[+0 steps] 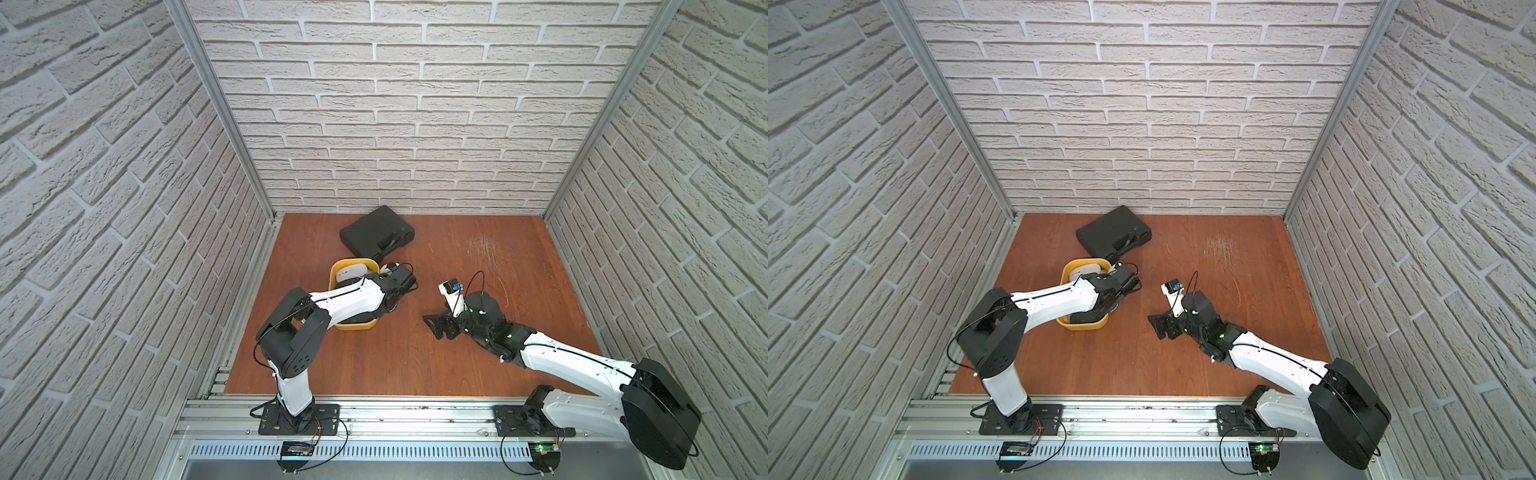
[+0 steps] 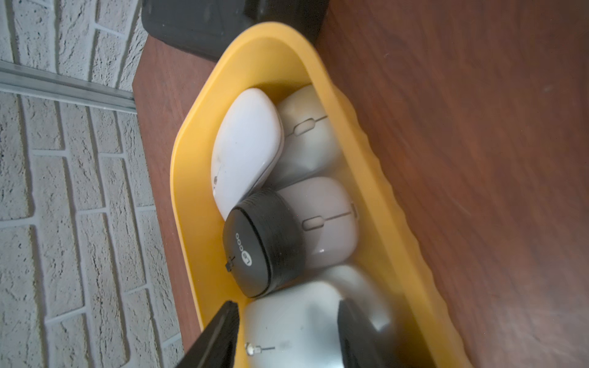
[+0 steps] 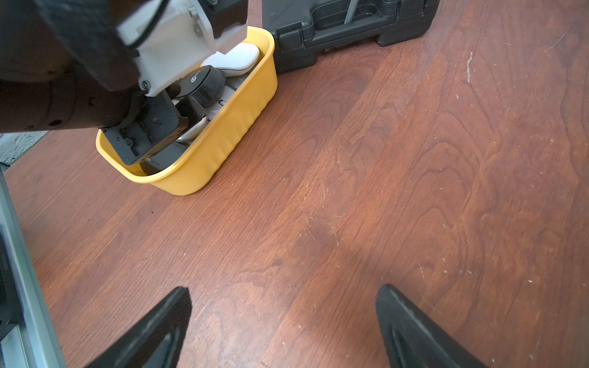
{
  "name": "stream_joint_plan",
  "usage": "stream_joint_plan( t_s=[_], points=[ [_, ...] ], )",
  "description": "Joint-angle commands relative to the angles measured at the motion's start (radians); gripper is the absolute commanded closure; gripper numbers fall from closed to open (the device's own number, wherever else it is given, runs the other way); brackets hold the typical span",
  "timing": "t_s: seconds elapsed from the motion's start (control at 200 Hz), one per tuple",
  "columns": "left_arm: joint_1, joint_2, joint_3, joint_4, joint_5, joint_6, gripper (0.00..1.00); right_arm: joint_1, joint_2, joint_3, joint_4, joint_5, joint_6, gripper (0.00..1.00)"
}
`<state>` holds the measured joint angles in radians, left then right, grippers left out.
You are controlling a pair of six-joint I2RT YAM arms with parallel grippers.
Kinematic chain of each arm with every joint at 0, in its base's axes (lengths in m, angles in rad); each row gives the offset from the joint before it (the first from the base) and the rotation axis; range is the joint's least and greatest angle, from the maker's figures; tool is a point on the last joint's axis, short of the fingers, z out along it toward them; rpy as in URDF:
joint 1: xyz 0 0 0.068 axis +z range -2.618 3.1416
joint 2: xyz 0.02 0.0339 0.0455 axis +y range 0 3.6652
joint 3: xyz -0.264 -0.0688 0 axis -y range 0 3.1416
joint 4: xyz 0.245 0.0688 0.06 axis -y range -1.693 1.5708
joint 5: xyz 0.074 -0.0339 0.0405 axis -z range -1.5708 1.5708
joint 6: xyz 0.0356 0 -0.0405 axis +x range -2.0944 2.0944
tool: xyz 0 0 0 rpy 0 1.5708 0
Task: Put the mouse in the storage box
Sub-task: Place the mouse in the storage box, then reset both arms
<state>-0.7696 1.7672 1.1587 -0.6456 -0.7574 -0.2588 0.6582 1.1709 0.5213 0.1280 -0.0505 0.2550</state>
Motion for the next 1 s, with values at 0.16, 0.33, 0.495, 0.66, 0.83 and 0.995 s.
stream_joint_plan(
  t_s=[0.16, 0.33, 0.495, 0.66, 0.83, 0.995],
  points=[
    [-0.006, -0.094, -0.040, 0.027, 0.095, -0.027, 0.40, -0.007, 0.001, 0.017, 0.042, -0.010, 0.006, 0.06],
    [0.022, -0.240, -0.081, 0.072, 0.165, -0.050, 0.36, -0.010, -0.001, 0.021, 0.037, 0.013, 0.006, 0.06],
    [0.136, -0.479, -0.173, 0.186, 0.256, -0.099, 0.16, -0.018, -0.001, 0.064, 0.021, 0.057, -0.004, 0.06],
    [0.353, -0.717, -0.310, 0.318, 0.287, -0.161, 0.02, -0.055, -0.027, 0.153, -0.024, 0.194, -0.076, 0.05],
    [0.497, -0.853, -0.470, 0.459, 0.107, -0.153, 0.02, -0.124, -0.088, 0.117, 0.104, 0.419, -0.182, 0.03],
    [0.597, -0.997, -0.729, 0.782, 0.070, -0.046, 0.02, -0.219, -0.150, 0.010, 0.126, 0.644, -0.159, 0.00]
  ],
)
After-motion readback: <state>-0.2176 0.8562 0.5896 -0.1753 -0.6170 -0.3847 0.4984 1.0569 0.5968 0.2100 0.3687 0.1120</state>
